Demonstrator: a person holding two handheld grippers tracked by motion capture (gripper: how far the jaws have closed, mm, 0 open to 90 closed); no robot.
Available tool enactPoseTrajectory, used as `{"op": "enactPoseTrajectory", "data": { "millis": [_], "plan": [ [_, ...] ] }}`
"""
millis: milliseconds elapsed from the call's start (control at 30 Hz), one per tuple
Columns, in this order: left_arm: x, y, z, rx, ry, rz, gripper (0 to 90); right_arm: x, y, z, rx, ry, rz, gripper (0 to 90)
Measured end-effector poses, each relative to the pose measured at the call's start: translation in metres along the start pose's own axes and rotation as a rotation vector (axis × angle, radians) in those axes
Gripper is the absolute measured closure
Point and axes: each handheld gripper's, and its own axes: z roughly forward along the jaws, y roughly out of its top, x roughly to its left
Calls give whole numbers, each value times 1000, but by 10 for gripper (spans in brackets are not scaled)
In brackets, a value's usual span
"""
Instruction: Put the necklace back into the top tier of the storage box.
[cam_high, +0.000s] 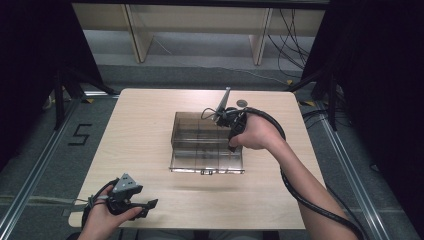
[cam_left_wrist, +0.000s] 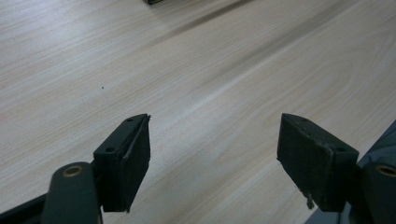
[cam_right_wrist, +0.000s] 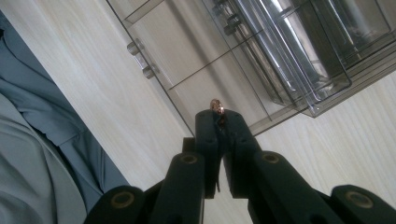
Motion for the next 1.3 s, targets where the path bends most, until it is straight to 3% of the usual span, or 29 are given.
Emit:
{"op": "enactPoseTrajectory", "data": {
  "millis": [100,233,333,667,700,767,800,1067,1133,1200,1300],
  "plan": [
    [0,0,0,0,0,0,258,0,0,3,4,5,-5,860],
    [0,0,0,-5,1,-4,258,1,0,7,11,14,23,859],
    [0,0,0,-4,5,-4,258,-1,1,9,7,13,-3,859],
    [0,0,0,-4,7,-3,258,0,1,17,13,19,21,859],
    [-1,0,0,-8,3,-8,258,-2,1,18,16,18,2,858],
    [1,0,-2,16,-4,18,258,-3,1,20,14,18,1,858],
    [-1,0,0,-4,-4,-4,258,-2,1,21,18,18,6,858],
    [1,0,-1,13,-3,18,258,-3,1,27,29,20,14,857],
    [0,0,0,-6,0,-3,258,-3,1,29,30,25,23,856],
    [1,1,-2,22,-3,27,259,-4,0,31,35,24,24,856],
    [0,0,-1,7,-6,11,258,-5,0,34,42,24,23,855]
  ]
}}
